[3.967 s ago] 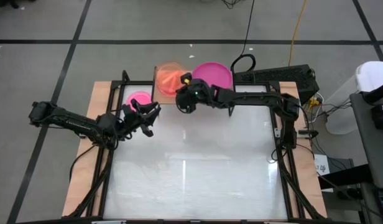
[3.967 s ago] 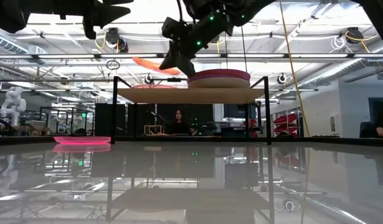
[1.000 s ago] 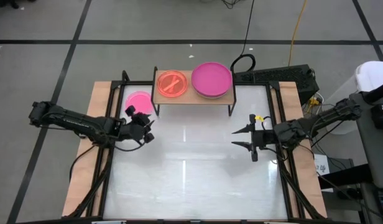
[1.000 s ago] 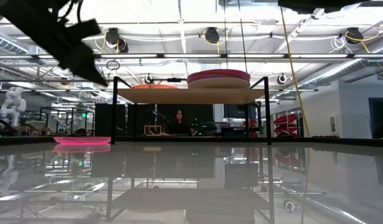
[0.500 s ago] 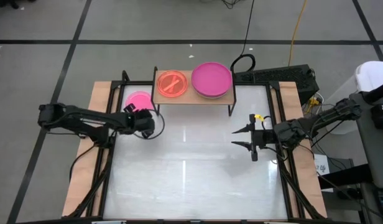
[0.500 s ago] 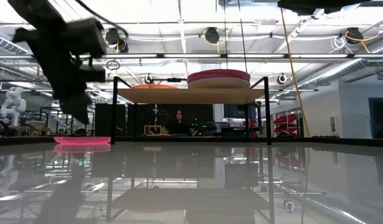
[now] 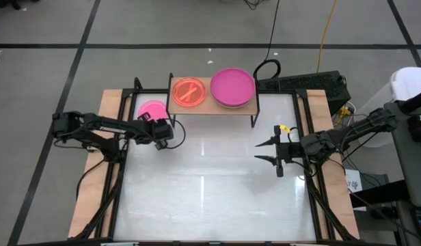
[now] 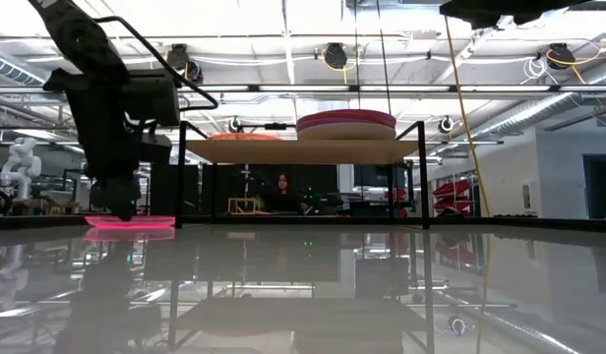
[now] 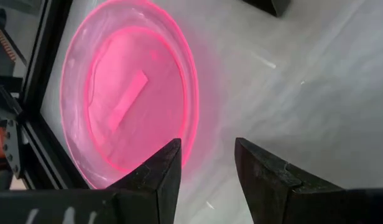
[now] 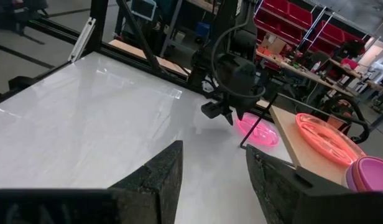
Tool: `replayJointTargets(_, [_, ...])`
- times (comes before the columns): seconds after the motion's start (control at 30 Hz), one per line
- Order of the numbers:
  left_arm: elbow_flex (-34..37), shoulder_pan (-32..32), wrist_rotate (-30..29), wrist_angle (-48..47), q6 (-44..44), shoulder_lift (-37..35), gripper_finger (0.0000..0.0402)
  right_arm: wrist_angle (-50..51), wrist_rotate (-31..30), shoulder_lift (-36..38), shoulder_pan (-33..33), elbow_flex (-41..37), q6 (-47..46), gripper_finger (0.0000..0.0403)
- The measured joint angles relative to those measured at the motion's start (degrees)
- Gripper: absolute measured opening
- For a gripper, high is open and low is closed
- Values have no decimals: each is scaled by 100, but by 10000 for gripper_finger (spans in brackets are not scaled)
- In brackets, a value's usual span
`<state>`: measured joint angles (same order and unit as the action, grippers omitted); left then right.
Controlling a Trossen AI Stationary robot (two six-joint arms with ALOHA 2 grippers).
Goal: Place and stack plates onto a shelf
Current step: Stack the pink transparent plate on top of the green transparent plate on the shelf
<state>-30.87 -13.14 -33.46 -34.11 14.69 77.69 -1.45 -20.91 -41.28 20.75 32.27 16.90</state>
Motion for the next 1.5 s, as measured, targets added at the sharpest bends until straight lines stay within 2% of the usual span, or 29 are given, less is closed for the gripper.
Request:
replayJointTargets(0.2, [0,-285,15,239,-284,-4,157,-9,1,0,0,-8,-41,157])
replayJointTargets(0.33, [53,-439,340,454,-448,-4,157,-39,3,0,0,-93,-77,157])
replayJointTargets(0.67, [397,-769,342,790,-406,-24,155,-101,3,-2,0,-155,-81,157])
replayJointTargets(0.8, [404,-776,343,809,-403,-17,120,-106,2,0,0,-155,-74,157])
replayJointTargets(1.03, [426,-778,409,941,-364,-2,13,-120,3,0,0,-155,-65,157])
replayJointTargets(1.23, [397,-694,450,875,-356,-2,6,-120,2,0,0,-155,-63,157])
replayJointTargets(1.4, [-30,-526,543,-56,-55,0,5,-119,1,0,0,-155,-63,157])
replayJointTargets(1.5, [-400,-406,241,-517,222,-8,4,-119,1,0,0,-155,-68,157])
